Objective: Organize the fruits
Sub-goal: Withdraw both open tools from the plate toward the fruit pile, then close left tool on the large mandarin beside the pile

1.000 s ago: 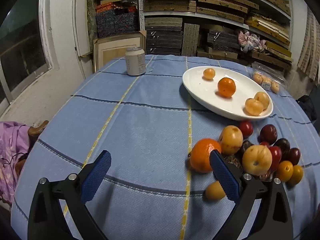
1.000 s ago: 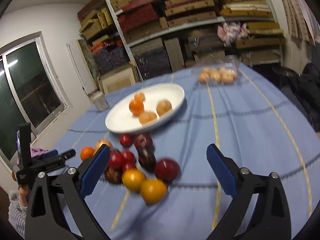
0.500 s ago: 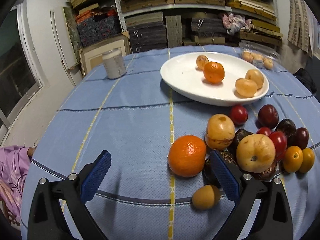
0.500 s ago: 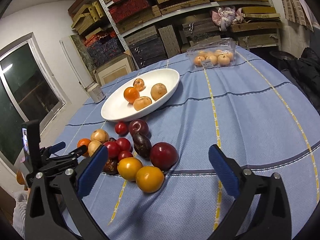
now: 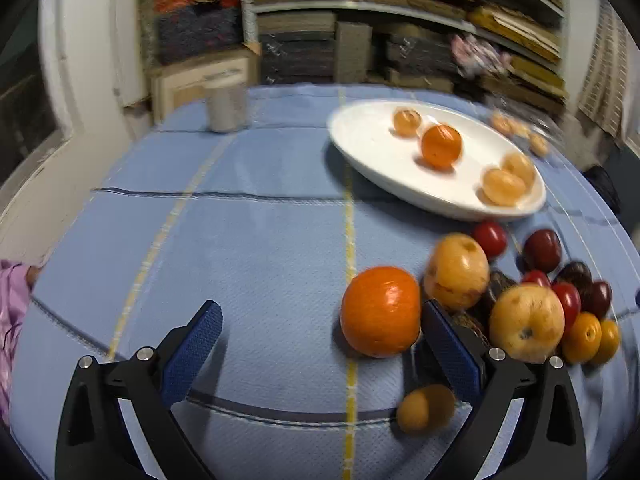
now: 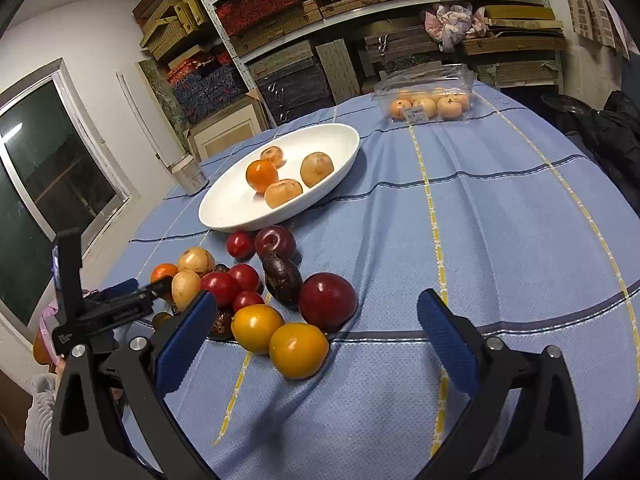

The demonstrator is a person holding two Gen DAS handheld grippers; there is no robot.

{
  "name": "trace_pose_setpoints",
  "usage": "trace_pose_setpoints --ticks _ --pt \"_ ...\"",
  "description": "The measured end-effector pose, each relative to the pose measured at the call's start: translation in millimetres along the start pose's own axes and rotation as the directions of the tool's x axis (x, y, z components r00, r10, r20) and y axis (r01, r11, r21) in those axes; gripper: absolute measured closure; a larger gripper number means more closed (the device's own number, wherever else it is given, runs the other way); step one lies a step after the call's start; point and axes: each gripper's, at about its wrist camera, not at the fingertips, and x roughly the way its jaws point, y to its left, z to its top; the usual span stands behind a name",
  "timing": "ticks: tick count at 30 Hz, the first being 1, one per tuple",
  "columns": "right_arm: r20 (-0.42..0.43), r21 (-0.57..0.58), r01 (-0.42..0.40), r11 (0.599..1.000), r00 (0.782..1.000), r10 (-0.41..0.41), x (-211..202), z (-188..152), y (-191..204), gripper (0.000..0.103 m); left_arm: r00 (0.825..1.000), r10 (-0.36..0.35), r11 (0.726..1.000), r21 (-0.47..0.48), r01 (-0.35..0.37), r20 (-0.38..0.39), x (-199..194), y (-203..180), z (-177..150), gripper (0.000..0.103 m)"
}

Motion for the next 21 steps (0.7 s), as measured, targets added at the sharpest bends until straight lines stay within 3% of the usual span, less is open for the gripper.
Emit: trace_pose_setpoints --ticks 6,8,21 --pt "-0.015 0.001 0.004 1.000 1.000 -0.004 2.3 -0.1 1.0 0.004 0.996 -0.058 0.994 -0.100 0.052 -0.061 14.1 15.6 0.6 0.003" --pt "-0.017 -0.001 0.004 1.000 1.000 -0.004 2.8 -0.3 0.9 0.004 0.997 -0.008 0.998 -0.066 0.003 -0.077 16.9 9.9 1.6 0.003" --pt "-0.021 0.001 0.001 1.000 1.000 -0.001 2.6 -0.9 2.2 0.004 0.998 0.009 0.997 -0.081 -0.014 -0.059 9.6 11.2 -1.8 0.003"
